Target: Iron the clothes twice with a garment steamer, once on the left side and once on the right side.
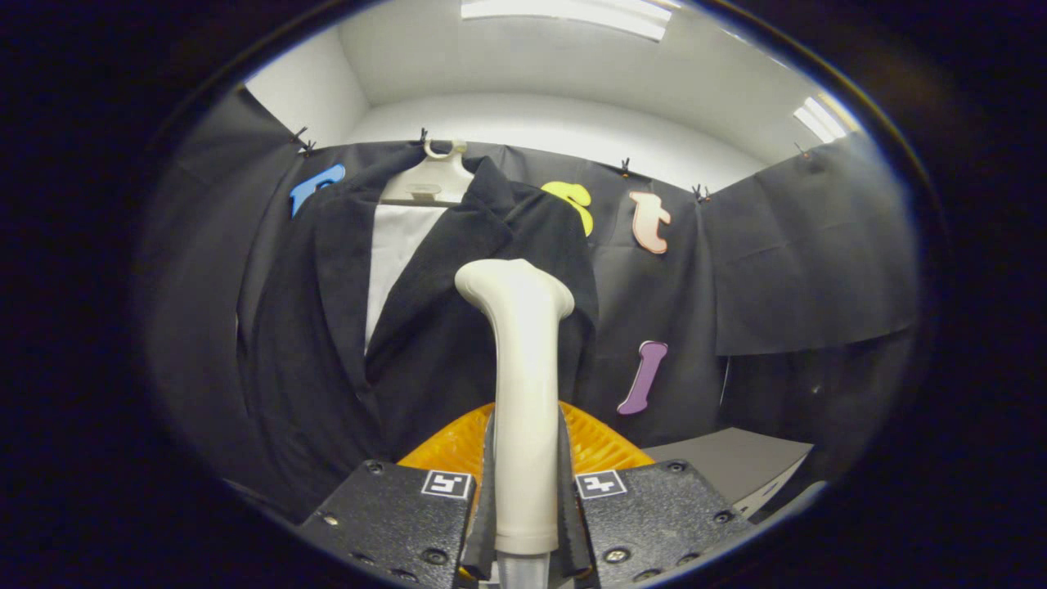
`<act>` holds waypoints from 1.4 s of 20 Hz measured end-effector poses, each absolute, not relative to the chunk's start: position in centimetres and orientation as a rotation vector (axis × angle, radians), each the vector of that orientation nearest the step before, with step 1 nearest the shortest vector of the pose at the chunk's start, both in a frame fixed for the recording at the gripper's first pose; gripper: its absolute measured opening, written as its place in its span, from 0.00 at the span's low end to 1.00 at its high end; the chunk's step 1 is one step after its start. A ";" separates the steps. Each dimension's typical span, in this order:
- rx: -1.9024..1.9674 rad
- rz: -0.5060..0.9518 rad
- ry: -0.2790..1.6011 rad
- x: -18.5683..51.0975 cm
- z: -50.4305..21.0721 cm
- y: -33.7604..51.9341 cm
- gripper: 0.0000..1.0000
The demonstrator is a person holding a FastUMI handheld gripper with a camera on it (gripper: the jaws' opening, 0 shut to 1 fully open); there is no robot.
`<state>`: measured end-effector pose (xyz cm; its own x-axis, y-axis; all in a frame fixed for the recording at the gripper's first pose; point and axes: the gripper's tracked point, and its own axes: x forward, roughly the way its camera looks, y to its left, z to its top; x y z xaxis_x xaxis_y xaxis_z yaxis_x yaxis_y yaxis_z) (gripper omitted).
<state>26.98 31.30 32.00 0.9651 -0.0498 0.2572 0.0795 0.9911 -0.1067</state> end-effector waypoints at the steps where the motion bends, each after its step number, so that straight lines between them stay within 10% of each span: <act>1: -0.124 -0.057 -0.248 26.8 31.4 31.5 0.33; 28: -0.237 -0.043 0.054 20.2 13.2 31.0 0.33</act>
<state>20.16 31.01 13.19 0.9976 -0.0488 -0.0487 0.0359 0.9711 -0.2360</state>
